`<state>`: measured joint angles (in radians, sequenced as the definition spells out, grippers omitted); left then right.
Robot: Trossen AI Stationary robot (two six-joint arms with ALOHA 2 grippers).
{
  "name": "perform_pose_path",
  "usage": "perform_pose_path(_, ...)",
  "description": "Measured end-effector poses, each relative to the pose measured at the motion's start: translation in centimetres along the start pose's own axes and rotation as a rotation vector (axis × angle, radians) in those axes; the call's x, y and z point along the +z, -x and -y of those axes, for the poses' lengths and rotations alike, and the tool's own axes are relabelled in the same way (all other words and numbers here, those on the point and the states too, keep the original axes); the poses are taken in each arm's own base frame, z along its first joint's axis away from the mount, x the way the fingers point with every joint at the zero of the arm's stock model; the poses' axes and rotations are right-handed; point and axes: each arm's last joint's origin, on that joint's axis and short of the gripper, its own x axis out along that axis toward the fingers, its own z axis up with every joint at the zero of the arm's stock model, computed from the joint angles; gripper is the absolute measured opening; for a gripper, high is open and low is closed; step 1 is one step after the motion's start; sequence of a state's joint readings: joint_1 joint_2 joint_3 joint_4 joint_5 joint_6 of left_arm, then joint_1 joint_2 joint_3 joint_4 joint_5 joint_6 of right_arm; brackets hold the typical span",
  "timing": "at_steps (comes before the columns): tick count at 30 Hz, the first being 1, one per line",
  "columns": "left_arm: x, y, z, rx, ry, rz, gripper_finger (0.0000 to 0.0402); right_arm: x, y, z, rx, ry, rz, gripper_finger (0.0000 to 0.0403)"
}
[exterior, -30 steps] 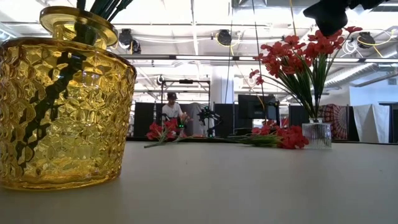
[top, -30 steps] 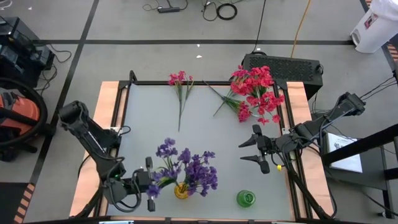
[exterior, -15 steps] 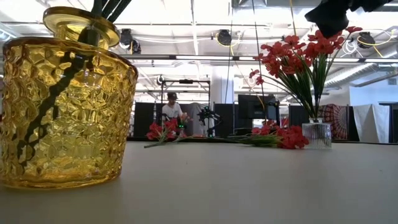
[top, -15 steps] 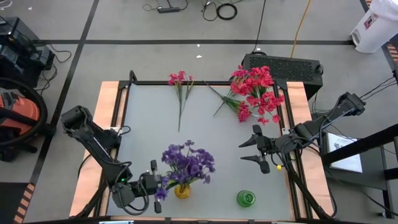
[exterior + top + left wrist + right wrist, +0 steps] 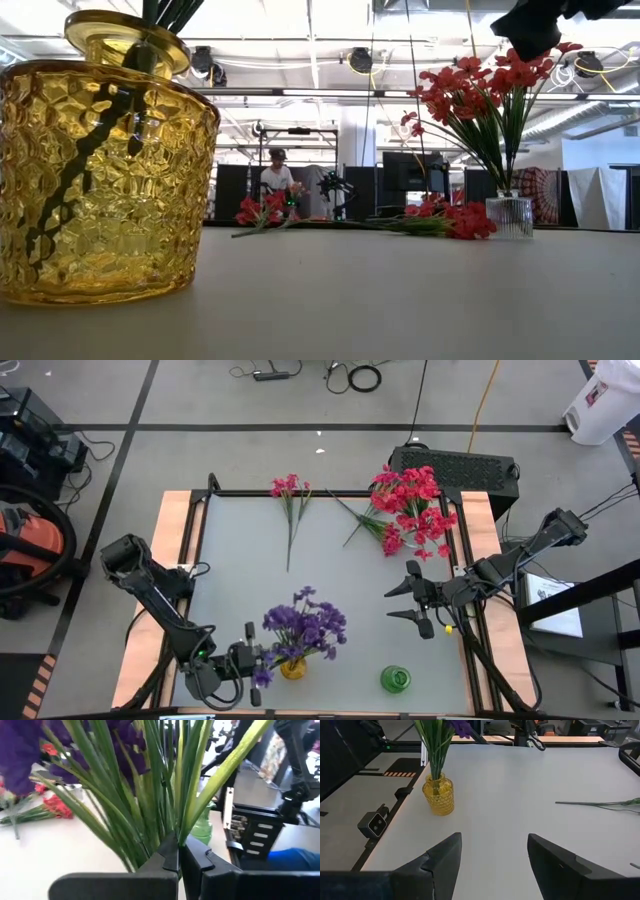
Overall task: Sort flowers into vase by color
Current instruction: Put the purple flower into the yellow transparent vase
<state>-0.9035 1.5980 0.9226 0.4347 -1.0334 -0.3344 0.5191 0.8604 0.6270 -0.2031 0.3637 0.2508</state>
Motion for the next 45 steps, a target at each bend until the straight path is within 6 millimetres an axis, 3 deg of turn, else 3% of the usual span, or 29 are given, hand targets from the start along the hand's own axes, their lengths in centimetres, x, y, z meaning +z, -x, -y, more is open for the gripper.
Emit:
perform_pose_path(13,-0.5,0.0,0.1,-0.067,-0.067,-0.050,0.0007,-0.2,0.0,-0.2,0.057,0.004,-0.026,0.0219)
perform_pose_path(25,-0.8,0.0,-0.1,-0.060,-0.100,-0.071,0.0068,-0.5,0.5,-1.4,0.165,0.028,-0.045,0.0219)
perform_pose_path(36,-0.6,0.3,0.1,-0.070,-0.095,-0.068,0.0170,-0.5,0.5,-1.6,0.171,0.032,-0.044,0.0219)
perform_pose_path(45,0.2,2.7,1.0,-0.148,-0.083,-0.054,0.0180,-0.5,0.5,-1.6,0.170,0.032,-0.044,0.0219)
